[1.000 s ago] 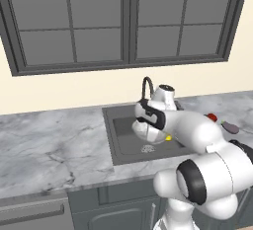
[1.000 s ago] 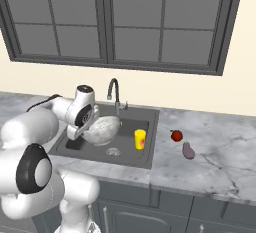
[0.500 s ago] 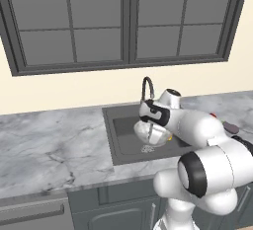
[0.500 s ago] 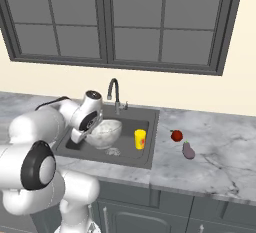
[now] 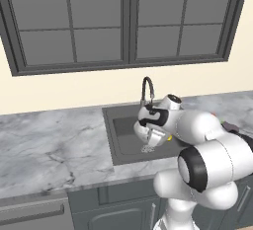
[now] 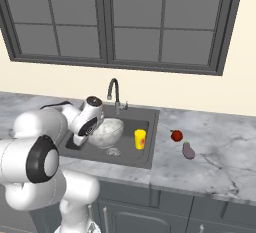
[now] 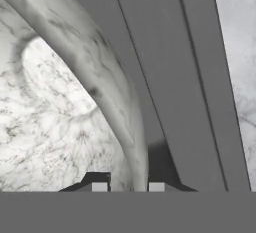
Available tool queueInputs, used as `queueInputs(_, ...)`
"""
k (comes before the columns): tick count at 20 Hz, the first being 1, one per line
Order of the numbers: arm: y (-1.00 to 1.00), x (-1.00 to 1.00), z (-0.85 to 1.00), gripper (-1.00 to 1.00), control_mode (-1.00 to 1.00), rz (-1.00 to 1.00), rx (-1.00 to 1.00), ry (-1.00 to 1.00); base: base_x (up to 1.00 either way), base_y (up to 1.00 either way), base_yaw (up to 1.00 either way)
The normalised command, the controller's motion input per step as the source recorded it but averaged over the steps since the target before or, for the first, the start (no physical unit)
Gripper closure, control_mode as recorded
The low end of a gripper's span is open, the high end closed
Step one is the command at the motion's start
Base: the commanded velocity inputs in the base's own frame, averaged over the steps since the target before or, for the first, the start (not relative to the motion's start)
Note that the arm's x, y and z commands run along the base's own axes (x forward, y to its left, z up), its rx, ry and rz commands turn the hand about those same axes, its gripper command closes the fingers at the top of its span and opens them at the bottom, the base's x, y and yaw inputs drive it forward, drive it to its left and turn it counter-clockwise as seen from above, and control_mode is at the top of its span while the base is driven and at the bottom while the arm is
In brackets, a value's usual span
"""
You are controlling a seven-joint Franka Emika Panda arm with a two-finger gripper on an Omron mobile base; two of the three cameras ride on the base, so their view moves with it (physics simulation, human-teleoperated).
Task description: Remove the eggplant and bell pepper from the sink. Then move the bowl and cup from the counter to the sink for washing.
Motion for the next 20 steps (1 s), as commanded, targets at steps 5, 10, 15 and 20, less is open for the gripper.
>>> queueInputs(5,-0.01,0.18,-0.06,1.0,-1.0,0.0,0.02,0.0,0.0,0.0,0.0)
queueInputs(10,-0.02,0.22,-0.05,1.0,-1.0,0.0,0.04,0.0,0.0,0.0,0.0)
queueInputs(15,0.0,0.16,-0.11,1.0,-1.0,0.0,0.04,0.0,0.0,0.0,0.0)
queueInputs(20,0.0,0.12,-0.17,1.0,-1.0,-0.01,0.04,0.0,0.0,0.0,0.0)
